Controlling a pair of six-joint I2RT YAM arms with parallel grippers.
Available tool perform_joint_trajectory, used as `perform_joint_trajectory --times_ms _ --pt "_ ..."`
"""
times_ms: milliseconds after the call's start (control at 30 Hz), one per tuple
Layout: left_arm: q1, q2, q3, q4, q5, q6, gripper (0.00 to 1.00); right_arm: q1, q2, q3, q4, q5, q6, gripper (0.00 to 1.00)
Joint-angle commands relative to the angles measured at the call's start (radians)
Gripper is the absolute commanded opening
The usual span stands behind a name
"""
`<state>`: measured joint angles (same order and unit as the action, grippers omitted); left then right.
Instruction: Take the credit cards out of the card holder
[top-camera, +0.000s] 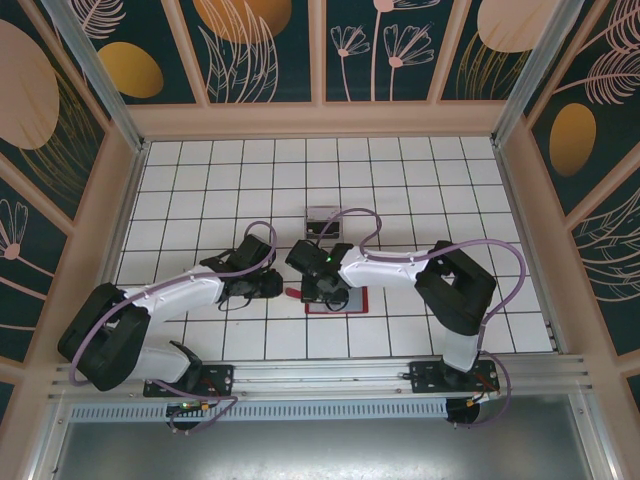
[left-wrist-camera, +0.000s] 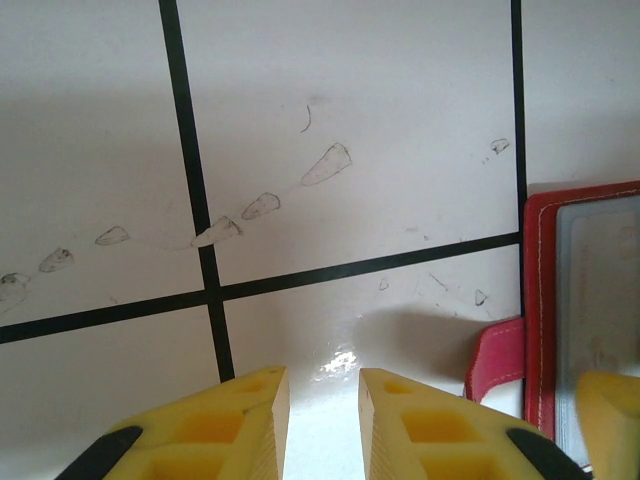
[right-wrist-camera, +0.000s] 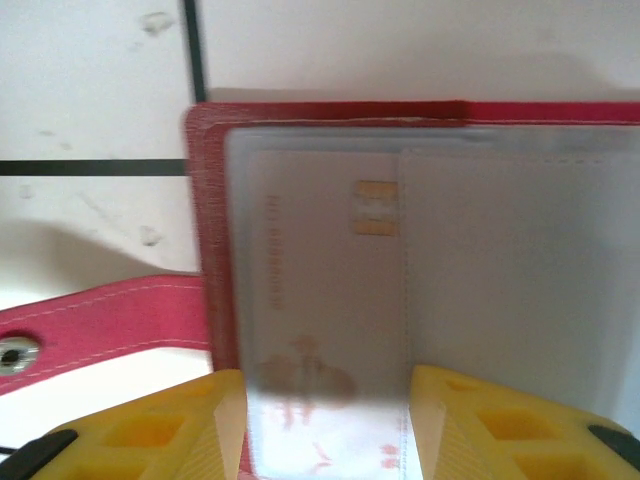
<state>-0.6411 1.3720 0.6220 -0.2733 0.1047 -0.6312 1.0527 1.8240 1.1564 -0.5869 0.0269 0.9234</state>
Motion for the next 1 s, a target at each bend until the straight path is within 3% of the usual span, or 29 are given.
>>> perform_joint_trajectory --times_ms 0,600,967 --pt "0.004 0.012 0.031 -0.011 0.010 0.018 0.27 0.002 0.011 0.038 -0.143 0.103 0.008 0.48" --pt "0.004 0.019 0.048 -0.023 0.013 0.027 0.27 0.066 0.169 0.274 -0.489 0.329 0.027 0.51" --pt "0.004 0.013 0.058 -0.044 0.006 0.040 0.26 0.036 0.052 0.146 -0.412 0.303 0.055 0.57"
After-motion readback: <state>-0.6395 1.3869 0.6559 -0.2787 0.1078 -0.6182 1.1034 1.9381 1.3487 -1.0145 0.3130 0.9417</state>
